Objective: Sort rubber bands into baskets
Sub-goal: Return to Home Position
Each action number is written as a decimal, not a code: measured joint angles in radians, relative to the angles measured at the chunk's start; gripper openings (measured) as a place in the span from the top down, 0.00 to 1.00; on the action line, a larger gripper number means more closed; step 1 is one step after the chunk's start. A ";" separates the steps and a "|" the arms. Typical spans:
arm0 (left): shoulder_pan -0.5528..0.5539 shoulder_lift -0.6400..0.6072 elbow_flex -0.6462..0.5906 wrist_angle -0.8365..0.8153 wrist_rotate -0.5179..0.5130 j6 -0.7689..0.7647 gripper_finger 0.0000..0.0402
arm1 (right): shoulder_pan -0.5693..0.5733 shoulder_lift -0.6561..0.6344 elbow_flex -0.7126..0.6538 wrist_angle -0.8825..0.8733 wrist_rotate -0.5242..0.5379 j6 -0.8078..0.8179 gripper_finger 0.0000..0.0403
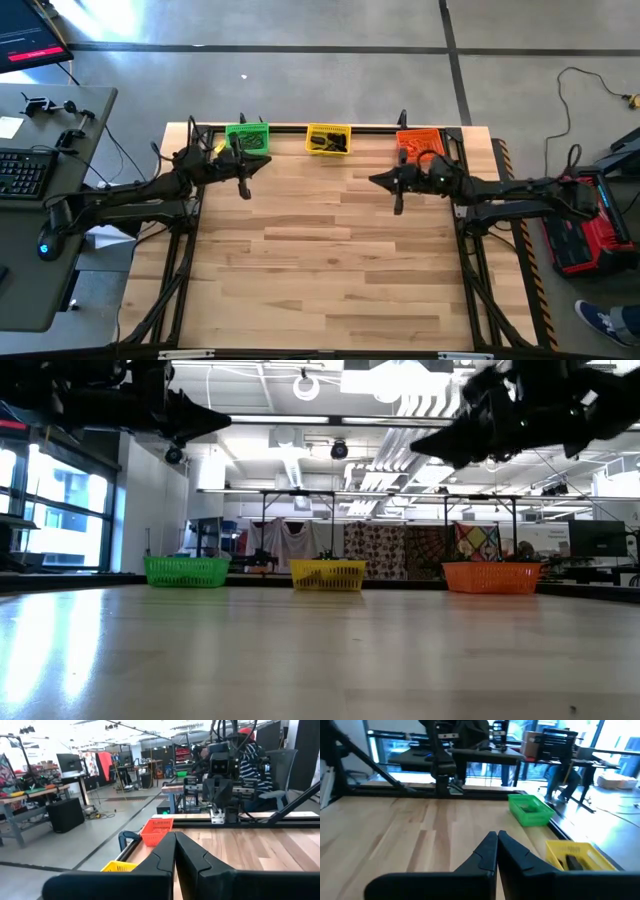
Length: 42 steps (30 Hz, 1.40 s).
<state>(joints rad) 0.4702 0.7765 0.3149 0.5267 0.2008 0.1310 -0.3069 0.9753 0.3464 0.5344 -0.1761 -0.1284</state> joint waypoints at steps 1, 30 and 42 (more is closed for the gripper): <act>0.000 0.010 0.000 0.009 0.000 -0.006 1.00 | -0.007 -0.011 -0.026 0.025 0.000 0.016 1.00; -0.006 0.171 -0.071 0.332 0.003 -0.077 1.00 | -0.086 -0.613 -0.334 -0.179 0.045 0.121 1.00; 0.009 0.017 -0.306 0.529 -0.002 -0.146 1.00 | -0.087 -0.828 -0.334 -0.365 0.047 0.121 1.00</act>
<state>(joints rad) 0.4793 0.7931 0.0092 1.0562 0.1984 -0.0154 -0.3939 0.1469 0.0120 0.1694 -0.1295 -0.0074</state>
